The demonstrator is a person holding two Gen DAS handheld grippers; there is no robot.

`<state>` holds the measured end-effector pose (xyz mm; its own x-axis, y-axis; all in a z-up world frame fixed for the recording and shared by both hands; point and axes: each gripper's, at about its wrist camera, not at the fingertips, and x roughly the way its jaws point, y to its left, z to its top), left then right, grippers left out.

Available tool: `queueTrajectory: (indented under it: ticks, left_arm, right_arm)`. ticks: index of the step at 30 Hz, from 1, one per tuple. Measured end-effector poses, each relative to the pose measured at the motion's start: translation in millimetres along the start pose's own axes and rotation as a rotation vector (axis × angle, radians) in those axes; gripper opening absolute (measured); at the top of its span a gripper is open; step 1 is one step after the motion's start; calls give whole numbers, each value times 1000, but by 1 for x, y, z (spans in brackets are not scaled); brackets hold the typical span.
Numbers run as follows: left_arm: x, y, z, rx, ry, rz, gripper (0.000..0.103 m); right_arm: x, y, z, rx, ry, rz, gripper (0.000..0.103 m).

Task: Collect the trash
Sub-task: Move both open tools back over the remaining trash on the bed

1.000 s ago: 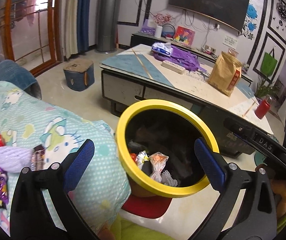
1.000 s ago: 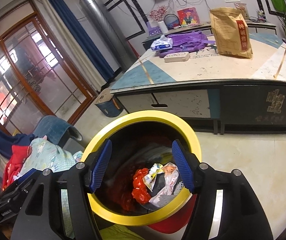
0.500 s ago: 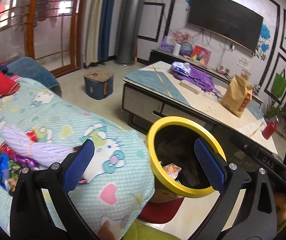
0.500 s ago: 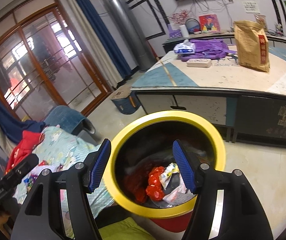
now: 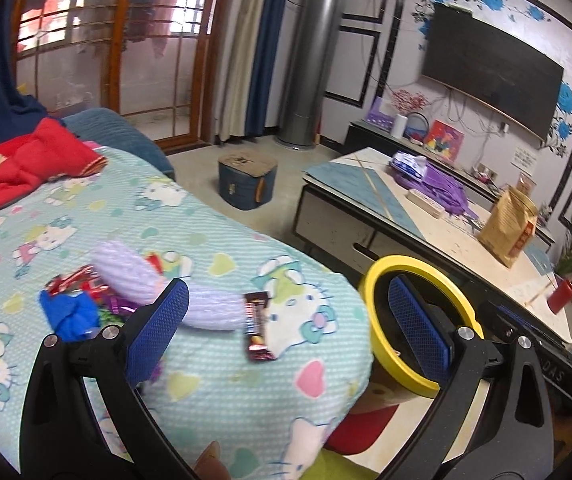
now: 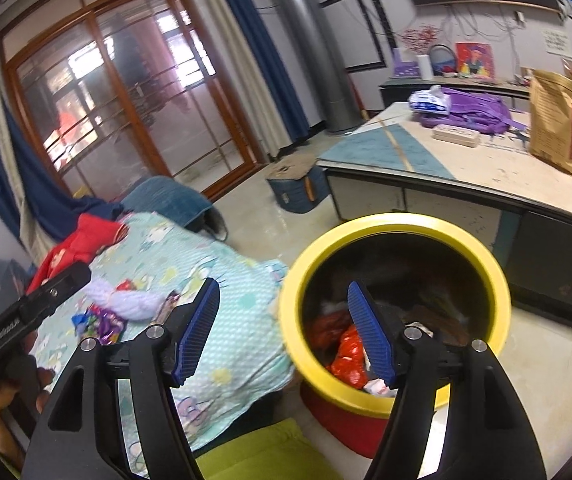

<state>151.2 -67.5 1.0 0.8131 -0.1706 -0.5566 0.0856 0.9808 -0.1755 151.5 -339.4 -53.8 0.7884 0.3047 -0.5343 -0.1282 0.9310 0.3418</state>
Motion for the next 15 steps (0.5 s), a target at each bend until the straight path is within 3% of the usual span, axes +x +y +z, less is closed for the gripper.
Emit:
queueTrajectory:
  ticks: [15]
  left_arm:
    - [-20, 57, -4, -79, -29, 83, 92]
  right_arm:
    - [14, 64, -10, -142, 56, 89, 66]
